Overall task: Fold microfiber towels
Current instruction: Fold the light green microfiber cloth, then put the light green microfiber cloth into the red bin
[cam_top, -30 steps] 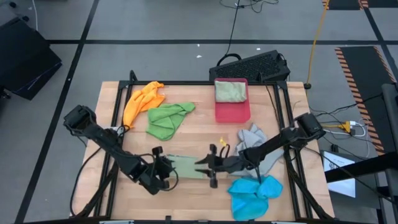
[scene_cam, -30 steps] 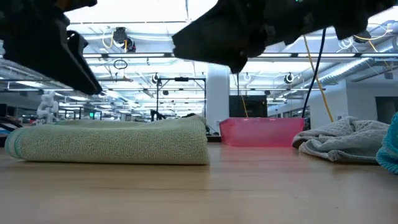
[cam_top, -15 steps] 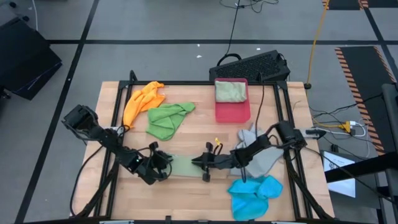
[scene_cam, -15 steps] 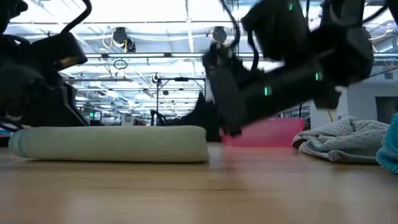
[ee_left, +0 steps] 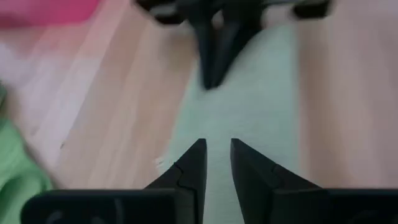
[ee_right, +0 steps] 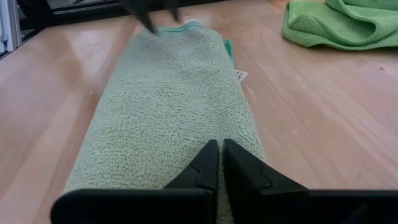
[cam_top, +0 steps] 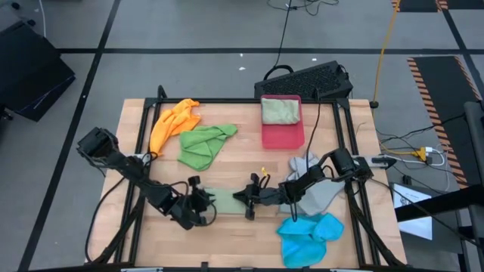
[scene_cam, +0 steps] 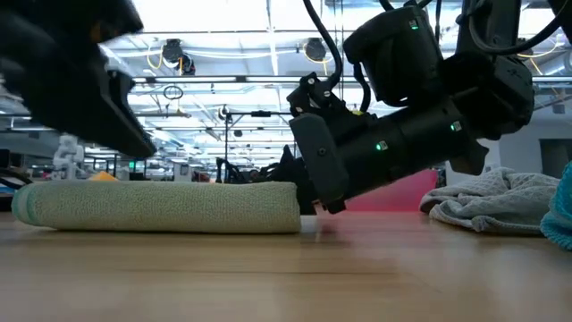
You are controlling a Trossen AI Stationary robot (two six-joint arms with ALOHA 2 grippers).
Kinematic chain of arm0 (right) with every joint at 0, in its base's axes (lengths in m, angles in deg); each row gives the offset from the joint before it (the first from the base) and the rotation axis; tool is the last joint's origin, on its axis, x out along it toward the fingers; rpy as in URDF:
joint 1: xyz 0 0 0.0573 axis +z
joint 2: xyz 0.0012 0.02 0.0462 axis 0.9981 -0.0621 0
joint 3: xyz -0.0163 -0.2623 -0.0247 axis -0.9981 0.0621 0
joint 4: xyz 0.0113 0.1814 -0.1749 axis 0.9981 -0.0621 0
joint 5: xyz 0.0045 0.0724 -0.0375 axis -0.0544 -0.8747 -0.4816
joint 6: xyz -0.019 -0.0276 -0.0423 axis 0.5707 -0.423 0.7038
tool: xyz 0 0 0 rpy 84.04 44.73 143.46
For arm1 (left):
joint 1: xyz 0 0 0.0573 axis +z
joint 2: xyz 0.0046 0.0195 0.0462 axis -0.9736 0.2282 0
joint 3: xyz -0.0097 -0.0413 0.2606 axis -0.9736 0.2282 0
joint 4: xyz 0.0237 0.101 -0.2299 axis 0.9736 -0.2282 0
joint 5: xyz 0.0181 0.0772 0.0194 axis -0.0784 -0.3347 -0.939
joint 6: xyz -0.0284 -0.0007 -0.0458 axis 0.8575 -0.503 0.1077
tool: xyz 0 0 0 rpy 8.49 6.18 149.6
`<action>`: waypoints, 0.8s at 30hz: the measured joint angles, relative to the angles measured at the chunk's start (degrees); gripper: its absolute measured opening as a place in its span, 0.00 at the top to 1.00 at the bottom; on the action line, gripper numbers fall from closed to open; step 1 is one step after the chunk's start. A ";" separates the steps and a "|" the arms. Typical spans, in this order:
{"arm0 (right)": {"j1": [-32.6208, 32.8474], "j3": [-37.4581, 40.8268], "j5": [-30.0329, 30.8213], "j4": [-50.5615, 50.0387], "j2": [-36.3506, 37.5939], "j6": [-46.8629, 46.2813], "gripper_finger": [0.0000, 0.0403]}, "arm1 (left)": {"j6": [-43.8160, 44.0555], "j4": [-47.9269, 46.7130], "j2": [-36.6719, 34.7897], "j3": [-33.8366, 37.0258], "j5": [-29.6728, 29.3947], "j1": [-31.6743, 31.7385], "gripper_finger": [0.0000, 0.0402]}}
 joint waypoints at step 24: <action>0.01 0.14 -0.24 1.44 0.53 -0.99 0.97 | -0.77 1.29 13.18 -1.00 -1.88 -3.50 0.37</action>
